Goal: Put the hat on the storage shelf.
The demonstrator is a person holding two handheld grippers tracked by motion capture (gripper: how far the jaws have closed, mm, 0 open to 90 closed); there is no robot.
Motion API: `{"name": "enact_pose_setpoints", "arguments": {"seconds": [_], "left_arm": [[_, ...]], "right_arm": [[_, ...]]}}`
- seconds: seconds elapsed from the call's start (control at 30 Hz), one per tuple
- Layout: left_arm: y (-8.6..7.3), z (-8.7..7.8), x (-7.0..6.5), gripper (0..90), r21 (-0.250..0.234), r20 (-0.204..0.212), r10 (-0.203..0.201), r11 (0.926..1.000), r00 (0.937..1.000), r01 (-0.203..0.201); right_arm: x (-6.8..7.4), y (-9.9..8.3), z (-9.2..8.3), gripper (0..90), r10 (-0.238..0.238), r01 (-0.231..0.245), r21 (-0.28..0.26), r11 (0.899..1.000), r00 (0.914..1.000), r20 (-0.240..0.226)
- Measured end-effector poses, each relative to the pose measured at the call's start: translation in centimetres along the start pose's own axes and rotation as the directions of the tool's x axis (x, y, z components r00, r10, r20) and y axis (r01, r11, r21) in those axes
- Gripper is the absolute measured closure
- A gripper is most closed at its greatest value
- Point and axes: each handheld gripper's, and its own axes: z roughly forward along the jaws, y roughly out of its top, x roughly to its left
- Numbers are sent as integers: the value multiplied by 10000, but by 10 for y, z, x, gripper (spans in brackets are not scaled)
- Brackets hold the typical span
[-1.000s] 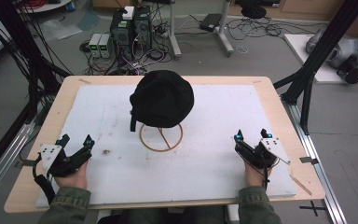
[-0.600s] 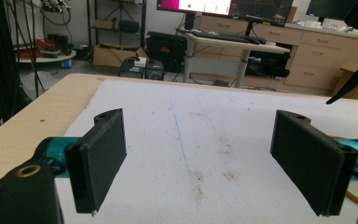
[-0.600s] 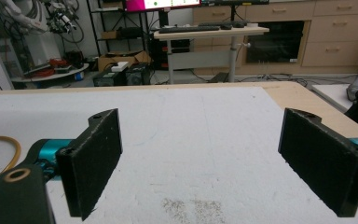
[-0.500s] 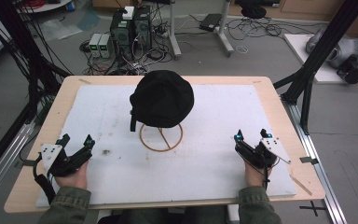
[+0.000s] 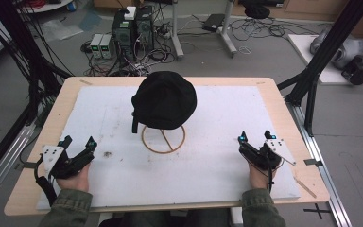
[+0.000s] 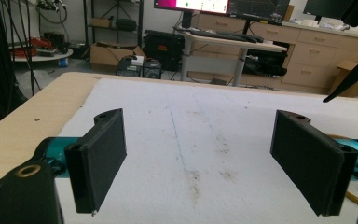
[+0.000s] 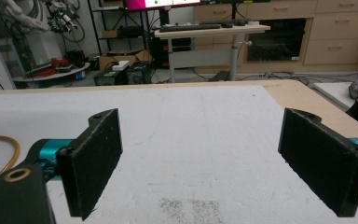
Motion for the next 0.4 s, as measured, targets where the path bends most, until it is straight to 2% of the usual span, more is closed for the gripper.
{"name": "enact_pose_setpoints", "arguments": {"seconds": [0.4], "left_arm": [[0,1,1,185,16,20,-37,10000,10000,37]], "right_arm": [[-1,0,1,126,18,-18,68,10000,10000,-25]]}}
